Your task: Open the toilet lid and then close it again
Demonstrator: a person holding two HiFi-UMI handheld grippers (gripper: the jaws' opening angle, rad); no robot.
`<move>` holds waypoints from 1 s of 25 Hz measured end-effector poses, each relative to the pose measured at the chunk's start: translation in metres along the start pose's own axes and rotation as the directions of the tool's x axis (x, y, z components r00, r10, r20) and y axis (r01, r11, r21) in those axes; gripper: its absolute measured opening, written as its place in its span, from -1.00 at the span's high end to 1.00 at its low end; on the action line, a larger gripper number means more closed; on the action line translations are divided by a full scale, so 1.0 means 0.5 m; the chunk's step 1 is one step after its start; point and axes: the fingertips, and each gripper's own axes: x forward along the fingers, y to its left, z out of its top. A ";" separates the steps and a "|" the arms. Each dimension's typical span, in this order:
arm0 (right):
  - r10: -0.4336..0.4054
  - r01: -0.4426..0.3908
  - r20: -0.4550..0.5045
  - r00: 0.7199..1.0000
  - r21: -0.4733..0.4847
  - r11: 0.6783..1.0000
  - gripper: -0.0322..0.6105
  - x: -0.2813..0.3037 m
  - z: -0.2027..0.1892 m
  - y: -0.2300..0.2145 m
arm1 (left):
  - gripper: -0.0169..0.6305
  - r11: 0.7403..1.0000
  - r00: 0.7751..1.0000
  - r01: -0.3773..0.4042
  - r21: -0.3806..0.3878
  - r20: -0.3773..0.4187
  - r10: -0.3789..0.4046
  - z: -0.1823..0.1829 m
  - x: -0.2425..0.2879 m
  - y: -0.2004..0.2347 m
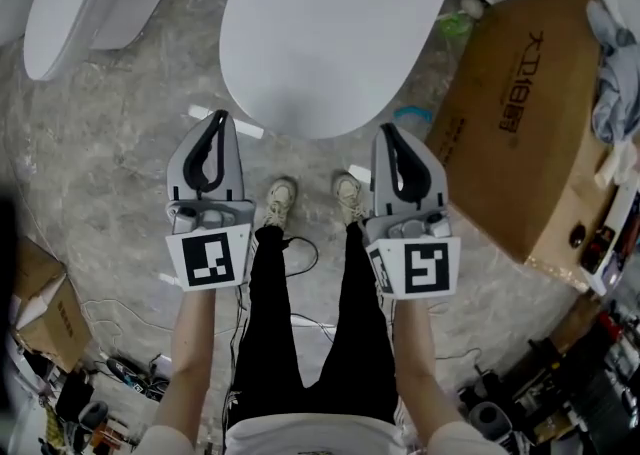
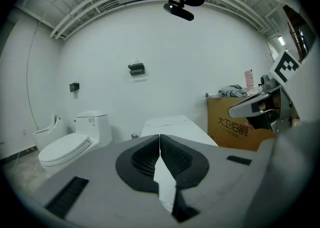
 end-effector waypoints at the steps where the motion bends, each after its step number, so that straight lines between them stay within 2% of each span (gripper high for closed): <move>1: 0.003 -0.003 -0.010 1.000 -0.005 1.000 0.80 0.002 -0.011 0.004 | 0.86 1.000 1.000 0.009 0.001 -0.009 -0.009 -0.009 0.003 -0.003; 3: 0.017 -0.018 -0.033 0.999 -0.026 1.000 0.80 0.008 -0.026 0.009 | 0.85 0.999 0.999 0.033 0.012 -0.029 -0.033 -0.023 0.008 -0.010; 7: 0.052 -0.059 -0.090 0.995 -0.074 0.996 0.76 0.016 -0.050 -0.002 | 0.55 0.995 0.994 0.091 0.029 -0.056 -0.089 -0.047 0.021 -0.016; 8: 0.064 -0.073 -0.110 0.992 -0.085 0.994 0.53 0.019 -0.059 -0.006 | 0.48 0.994 0.993 0.105 0.022 -0.062 -0.104 -0.056 0.026 -0.017; 9: 0.075 -0.088 -0.131 0.988 -0.091 0.992 0.39 0.023 -0.070 -0.009 | 0.42 0.993 0.991 0.120 0.009 -0.069 -0.119 -0.065 0.031 -0.019; 12: 0.095 -0.111 -0.177 0.980 -0.079 0.991 0.24 0.034 -0.104 -0.018 | 0.18 0.985 0.980 0.166 -0.047 -0.100 -0.171 -0.104 0.039 -0.023; 15: 0.097 -0.119 -0.235 0.967 -0.082 0.989 0.14 0.041 -0.157 -0.018 | 0.04 0.975 0.967 0.220 -0.031 -0.127 -0.222 -0.153 0.042 -0.031; 21: 0.089 -0.096 -0.334 0.938 -0.004 0.995 0.14 0.053 -0.303 -0.016 | -0.05 0.955 0.920 0.296 0.000 -0.268 -0.285 -0.295 0.040 -0.067; 25: 0.070 -0.104 -0.431 0.900 -0.055 0.993 0.14 0.053 -0.384 -0.015 | -0.05 0.950 0.896 0.311 0.010 -0.335 -0.290 -0.364 0.043 -0.076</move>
